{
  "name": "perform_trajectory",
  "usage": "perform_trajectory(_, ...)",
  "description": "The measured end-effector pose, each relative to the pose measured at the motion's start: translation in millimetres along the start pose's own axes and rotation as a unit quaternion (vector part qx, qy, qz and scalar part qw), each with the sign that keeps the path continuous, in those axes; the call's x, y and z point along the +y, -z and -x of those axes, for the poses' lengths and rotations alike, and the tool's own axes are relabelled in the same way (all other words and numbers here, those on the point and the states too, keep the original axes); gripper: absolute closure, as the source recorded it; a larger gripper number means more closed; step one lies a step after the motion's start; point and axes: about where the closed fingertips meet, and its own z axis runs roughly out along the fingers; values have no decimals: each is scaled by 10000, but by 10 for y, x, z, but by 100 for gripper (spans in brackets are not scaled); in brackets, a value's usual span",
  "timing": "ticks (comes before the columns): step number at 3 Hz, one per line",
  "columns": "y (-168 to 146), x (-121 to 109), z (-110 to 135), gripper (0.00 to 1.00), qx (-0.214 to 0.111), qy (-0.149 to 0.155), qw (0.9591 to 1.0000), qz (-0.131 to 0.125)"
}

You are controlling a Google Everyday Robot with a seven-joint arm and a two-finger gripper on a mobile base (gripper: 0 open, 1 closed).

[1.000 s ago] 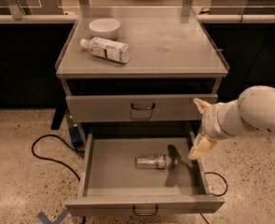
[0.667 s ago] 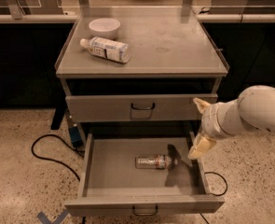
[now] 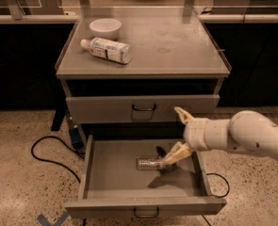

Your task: Pick water bottle from middle drawer and place on counter

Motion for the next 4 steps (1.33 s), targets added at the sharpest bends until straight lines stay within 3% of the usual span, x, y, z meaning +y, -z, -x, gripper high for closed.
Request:
perform_trajectory(1, -372, 231, 275, 0, -649, -195, 9973, 285)
perform_trajectory(2, -373, 232, 275, 0, -647, -204, 9973, 286)
perform_trajectory(3, -447, 248, 249, 0, -104, -74, 9995, 303)
perform_trajectory(4, -383, 225, 65, 0, 959, 502, 9941, -25)
